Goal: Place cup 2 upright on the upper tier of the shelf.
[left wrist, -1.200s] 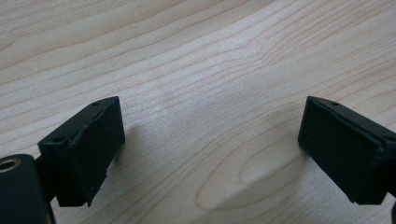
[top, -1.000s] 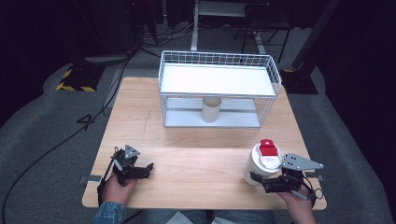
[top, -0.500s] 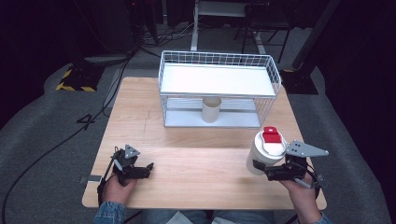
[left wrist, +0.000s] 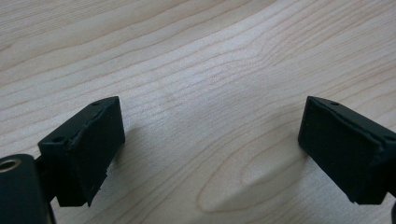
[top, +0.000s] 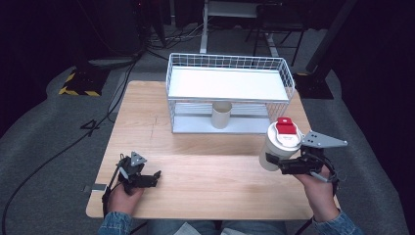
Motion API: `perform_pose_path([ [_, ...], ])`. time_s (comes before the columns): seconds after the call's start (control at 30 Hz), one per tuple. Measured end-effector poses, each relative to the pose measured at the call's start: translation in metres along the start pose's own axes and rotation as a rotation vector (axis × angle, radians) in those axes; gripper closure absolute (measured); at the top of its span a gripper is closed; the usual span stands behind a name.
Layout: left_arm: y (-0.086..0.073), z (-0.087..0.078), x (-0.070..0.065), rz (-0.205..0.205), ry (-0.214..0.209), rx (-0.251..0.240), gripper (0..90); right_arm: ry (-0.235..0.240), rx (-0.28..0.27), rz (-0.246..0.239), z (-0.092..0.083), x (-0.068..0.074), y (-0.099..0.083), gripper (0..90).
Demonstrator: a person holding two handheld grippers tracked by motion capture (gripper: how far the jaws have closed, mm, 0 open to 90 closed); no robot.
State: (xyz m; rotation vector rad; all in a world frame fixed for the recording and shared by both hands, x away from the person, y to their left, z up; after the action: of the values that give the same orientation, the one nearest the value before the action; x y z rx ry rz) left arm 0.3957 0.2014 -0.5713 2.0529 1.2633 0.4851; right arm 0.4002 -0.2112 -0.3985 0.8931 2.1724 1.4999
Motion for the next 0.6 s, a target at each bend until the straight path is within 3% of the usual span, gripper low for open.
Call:
perform_pose_path([
  [0.33, 0.000, 0.000, -0.002, 0.004, -0.002, 0.000, 7.8, 0.012, -0.019, 0.003, 0.005, -0.002, 0.031, 9.6],
  [0.6, 0.000, 0.000, -0.002, 0.004, 0.000, 0.000, 7.8, 0.012, -0.014, -0.024, 0.015, -0.005, 0.058, 9.6],
])
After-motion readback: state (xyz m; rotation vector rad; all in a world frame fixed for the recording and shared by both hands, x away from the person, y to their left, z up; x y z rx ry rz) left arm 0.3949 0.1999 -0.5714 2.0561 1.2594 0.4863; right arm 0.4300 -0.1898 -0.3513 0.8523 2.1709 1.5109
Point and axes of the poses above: each handheld gripper's, and its own axes: z roughly forward along the jaws, y roughly out of its top, x roughly to its left, the point moved 9 cm from there along z, roughly forward along the jaws, and after that the axes turned 2 degrees about -x, right-handed, at the moved point
